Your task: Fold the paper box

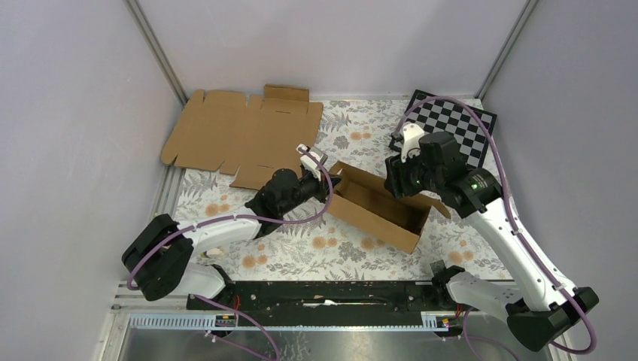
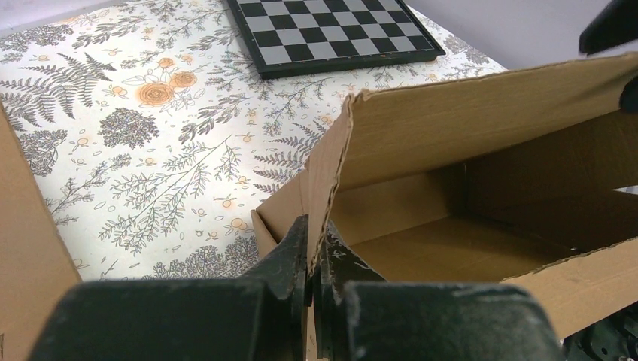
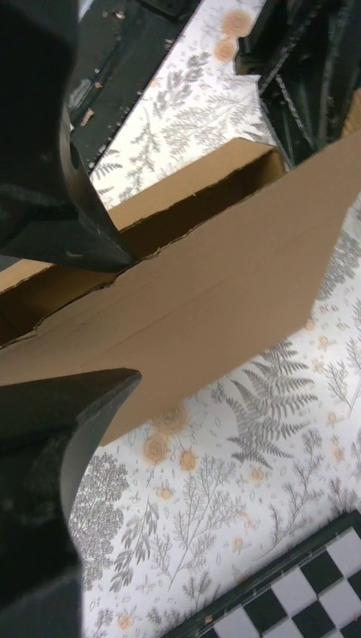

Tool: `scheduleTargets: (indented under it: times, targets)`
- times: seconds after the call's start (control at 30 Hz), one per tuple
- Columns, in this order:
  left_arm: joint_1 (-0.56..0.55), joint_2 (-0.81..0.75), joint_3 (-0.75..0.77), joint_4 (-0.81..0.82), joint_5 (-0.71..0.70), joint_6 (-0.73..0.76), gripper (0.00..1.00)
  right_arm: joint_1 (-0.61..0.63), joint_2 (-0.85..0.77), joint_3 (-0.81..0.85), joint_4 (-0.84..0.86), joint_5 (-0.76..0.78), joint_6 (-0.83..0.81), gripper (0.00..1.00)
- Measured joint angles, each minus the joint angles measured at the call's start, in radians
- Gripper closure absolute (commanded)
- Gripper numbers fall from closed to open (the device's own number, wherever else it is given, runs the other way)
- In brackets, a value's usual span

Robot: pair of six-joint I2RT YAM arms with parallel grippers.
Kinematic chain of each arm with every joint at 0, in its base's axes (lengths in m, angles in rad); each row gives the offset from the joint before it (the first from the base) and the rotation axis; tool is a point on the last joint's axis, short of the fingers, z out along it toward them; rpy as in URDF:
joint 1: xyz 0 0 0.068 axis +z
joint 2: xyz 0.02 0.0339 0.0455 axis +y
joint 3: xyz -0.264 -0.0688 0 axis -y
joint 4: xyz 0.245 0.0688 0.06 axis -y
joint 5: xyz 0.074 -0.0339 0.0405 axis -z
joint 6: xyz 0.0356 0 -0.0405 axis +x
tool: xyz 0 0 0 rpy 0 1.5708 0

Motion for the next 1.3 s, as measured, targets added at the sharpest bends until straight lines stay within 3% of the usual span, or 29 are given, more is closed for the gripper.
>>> scheduleTargets:
  times: [0.13,0.2,0.33,0.43,0.5,0.8,0.97,1.2,1.3]
  targets:
    - [0.0,-0.002,0.0,-0.002,0.003,-0.001,1.0,0.005,0.003,-0.043,0.018,-0.045,-0.005,0.74]
    - [0.0,-0.005,0.0,-0.008,0.003,-0.001,0.98,0.006,0.007,-0.048,0.021,-0.07,-0.003,0.78]
    - [0.002,-0.023,0.0,-0.047,0.0,-0.005,0.83,0.015,0.01,-0.053,0.032,-0.113,0.0,0.79]
    - [0.002,-0.047,0.0,-0.133,-0.004,-0.017,0.6,0.019,0.01,-0.076,0.05,-0.134,0.014,0.8]
    - [0.002,-0.062,0.0,-0.192,-0.012,-0.031,0.51,0.022,0.009,-0.096,0.071,-0.151,0.025,0.8]
    - [0.001,-0.236,0.0,-0.524,-0.053,-0.145,0.31,0.08,0.017,-0.238,0.168,-0.172,0.109,0.73]
    - [0.001,-0.34,-0.008,-0.654,-0.082,-0.204,0.29,0.136,0.034,-0.292,0.202,-0.17,0.138,0.58]
    - [0.013,-0.413,-0.019,-0.757,-0.107,-0.249,0.28,0.151,0.031,-0.364,0.252,-0.182,0.174,0.01]
    - [0.029,-0.414,-0.019,-0.78,-0.107,-0.259,0.28,0.151,0.018,-0.393,0.267,-0.192,0.19,0.0]
